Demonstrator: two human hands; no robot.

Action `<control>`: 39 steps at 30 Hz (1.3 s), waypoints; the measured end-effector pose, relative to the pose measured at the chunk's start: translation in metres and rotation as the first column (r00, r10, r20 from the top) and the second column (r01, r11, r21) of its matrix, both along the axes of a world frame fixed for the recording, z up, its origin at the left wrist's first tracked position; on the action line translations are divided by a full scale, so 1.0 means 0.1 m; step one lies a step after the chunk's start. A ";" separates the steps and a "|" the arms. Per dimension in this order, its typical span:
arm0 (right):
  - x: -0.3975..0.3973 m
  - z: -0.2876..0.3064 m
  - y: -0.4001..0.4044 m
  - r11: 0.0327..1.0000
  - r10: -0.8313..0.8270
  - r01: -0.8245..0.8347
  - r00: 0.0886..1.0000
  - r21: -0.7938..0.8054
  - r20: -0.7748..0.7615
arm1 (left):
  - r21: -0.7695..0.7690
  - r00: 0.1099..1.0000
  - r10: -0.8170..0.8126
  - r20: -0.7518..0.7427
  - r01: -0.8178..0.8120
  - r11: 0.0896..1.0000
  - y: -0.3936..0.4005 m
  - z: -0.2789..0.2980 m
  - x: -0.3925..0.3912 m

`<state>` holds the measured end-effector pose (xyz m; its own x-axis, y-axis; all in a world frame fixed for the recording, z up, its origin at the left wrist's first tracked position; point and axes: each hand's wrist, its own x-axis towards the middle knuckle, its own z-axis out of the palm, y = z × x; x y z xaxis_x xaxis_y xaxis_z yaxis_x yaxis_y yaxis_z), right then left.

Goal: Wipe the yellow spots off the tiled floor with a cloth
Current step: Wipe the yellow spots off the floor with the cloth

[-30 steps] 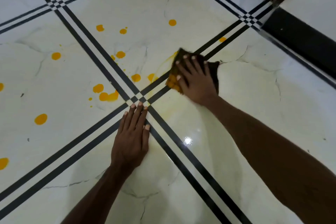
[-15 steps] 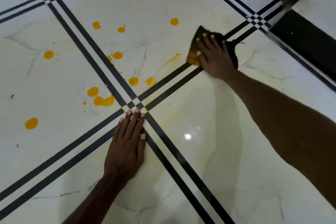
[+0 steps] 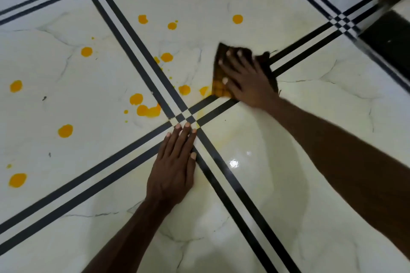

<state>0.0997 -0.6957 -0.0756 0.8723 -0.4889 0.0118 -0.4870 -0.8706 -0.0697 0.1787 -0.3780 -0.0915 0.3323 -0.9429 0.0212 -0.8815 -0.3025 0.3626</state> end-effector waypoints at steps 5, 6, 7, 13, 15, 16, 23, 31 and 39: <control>-0.92 0.08 0.33 0.955 0.297 -0.296 0.951 0.022 -0.086 | -0.054 1.000 0.003 -0.015 -0.004 0.999 0.00 0.00 0.00; -0.92 0.08 0.14 0.983 0.184 -0.184 0.981 0.000 -0.067 | -0.058 1.000 0.005 -0.012 -0.006 0.998 -0.01 -0.01 0.00; -0.81 0.09 -0.03 1.000 0.028 -0.029 0.999 -0.012 -0.037 | -0.060 1.000 0.007 -0.011 -0.007 0.998 -0.01 -0.01 0.00; 0.35 0.03 0.38 0.994 -0.107 0.106 0.994 0.031 0.030 | -0.130 0.992 0.051 -0.113 -0.066 0.989 0.01 -0.03 0.00; 0.23 -0.02 0.89 1.000 0.015 -0.015 0.997 -0.004 0.080 | -0.172 0.985 0.097 -0.139 -0.121 0.978 0.05 -0.01 -0.03; 0.06 -0.02 1.11 0.998 0.069 -0.069 0.995 0.000 0.077 | -0.179 0.981 0.119 -0.152 -0.145 0.973 0.06 0.01 -0.03; -1.19 0.13 1.03 0.986 0.167 -0.166 0.984 0.030 -0.060 | -0.164 0.974 0.177 -0.143 -0.200 0.966 0.22 0.17 0.05; 0.04 -0.02 1.68 1.000 -0.025 0.024 0.995 0.012 0.093 | -0.082 0.995 0.086 0.049 -0.082 0.993 0.59 -0.02 0.49; -1.41 0.06 1.70 0.984 0.168 -0.164 0.984 0.073 -0.055 | -0.088 0.992 0.124 -0.031 -0.126 0.988 0.58 0.05 0.45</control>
<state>-0.0412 -0.5259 -0.0701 0.9395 -0.3348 -0.0721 -0.3410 -0.9340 -0.1066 0.2239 -0.3199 -0.0860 0.4489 -0.8887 0.0939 -0.8291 -0.3750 0.4147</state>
